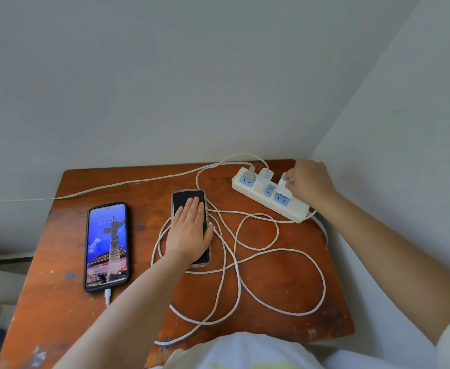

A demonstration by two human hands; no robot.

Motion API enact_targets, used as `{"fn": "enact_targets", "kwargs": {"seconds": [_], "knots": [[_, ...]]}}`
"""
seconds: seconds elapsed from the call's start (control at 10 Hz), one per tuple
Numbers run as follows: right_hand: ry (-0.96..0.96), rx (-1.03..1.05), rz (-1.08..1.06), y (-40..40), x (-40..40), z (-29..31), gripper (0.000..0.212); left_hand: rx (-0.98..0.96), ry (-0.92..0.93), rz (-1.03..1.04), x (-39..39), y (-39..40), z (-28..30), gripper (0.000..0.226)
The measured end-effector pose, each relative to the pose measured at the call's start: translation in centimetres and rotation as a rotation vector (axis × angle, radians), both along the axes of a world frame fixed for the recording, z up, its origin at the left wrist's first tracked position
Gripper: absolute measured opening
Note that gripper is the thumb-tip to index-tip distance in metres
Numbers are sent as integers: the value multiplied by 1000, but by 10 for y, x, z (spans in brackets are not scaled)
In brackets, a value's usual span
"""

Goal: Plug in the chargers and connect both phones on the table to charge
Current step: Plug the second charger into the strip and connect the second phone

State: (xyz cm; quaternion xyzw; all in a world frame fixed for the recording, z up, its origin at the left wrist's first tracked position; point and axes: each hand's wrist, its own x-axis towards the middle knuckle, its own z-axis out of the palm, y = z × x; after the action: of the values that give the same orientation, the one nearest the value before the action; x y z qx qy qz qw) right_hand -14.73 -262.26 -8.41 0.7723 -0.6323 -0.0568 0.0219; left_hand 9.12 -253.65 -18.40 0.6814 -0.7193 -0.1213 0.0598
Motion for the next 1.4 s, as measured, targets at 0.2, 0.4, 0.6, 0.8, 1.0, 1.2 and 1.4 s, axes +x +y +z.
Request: {"fn": "enact_targets", "kwargs": {"seconds": [0.2,0.4,0.6,0.8,1.0,1.2,1.4], "knots": [[95,-43,33,13,10,-6,19,16,7,-3,-1,0,3,61],[95,-69,-45,27,9,-11,21,7,-2,-6,-1,1,4,60],[50,-43,-55,36,9,-24,40,11,3,17,-1,-1,2,61],[72,-38,-79,32,19,-22,41,12,-11,19,-2,-1,2,61],[58,-22,-54,32,3,-17,43,18,-7,14,-2,-1,3,60],[118,3,-23,24,17,-15,42,22,-15,16,-3,-2,4,60],[54,-1,-18,30,8,-19,45,20,-5,9,-1,-1,4,60]]}}
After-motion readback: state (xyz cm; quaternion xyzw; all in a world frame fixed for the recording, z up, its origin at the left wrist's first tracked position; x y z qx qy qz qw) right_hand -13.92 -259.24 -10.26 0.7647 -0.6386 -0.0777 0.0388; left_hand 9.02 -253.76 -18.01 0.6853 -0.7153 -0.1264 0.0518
